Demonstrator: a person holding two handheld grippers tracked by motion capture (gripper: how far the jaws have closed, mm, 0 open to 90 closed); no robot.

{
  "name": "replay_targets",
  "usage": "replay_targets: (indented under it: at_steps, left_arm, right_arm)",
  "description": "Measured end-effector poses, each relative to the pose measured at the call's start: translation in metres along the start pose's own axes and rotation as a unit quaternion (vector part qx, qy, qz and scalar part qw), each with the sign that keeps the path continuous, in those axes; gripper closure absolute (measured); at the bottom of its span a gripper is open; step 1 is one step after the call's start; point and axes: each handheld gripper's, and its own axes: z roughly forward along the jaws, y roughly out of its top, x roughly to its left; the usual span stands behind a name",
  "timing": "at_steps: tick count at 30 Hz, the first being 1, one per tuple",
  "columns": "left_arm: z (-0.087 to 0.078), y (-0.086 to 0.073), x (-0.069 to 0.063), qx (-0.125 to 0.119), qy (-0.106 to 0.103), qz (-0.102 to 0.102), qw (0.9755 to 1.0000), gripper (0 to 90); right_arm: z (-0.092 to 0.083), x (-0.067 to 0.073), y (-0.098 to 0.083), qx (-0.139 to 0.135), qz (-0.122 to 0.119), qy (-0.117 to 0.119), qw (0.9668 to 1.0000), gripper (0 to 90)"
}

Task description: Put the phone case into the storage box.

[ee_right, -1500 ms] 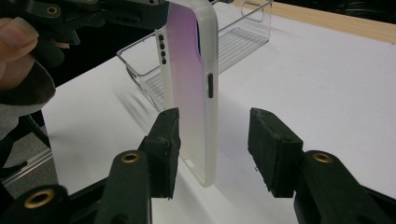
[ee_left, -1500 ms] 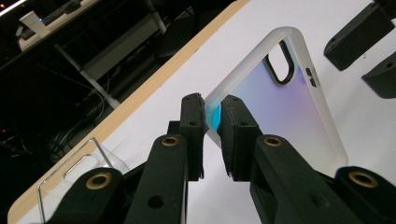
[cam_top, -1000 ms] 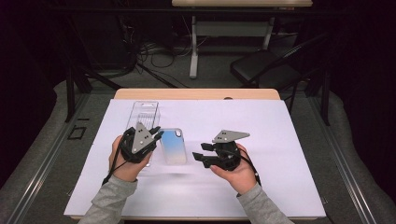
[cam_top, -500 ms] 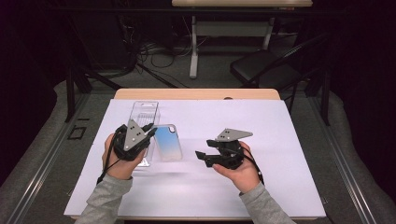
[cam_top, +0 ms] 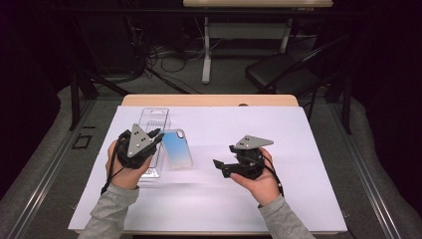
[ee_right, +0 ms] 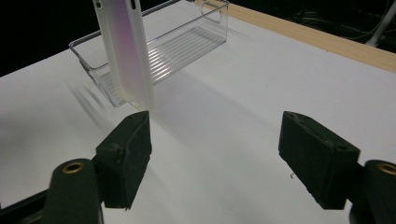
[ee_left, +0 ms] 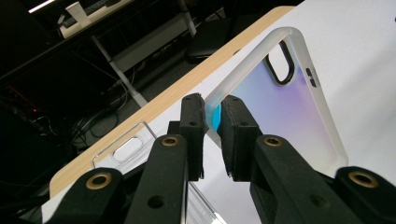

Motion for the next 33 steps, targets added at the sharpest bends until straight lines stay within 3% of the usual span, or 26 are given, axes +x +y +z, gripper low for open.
replay_targets:
  at_steps: [7,13,21,33]
  left_arm:
    - [0.003,-0.001,0.01,-0.003,0.001,-0.015,0.9999,80.0]
    - [0.006,0.0,0.021,-0.007,0.001,-0.025,0.9997,80.0]
    - [0.011,0.005,0.032,0.002,0.004,-0.012,0.9999,80.0]
    - [0.017,0.011,0.059,0.007,0.019,-0.016,0.9997,80.0]
  right_arm:
    - [-0.009,-0.008,-0.003,-0.016,0.024,-0.014,0.9995,18.6]
    - [-0.014,-0.013,-0.009,-0.007,0.02,-0.025,0.9995,15.3]
    - [-0.018,-0.02,-0.015,-0.002,0.024,-0.03,0.9992,14.6]
    - [-0.02,-0.025,-0.021,-0.001,0.038,-0.04,0.9984,14.2]
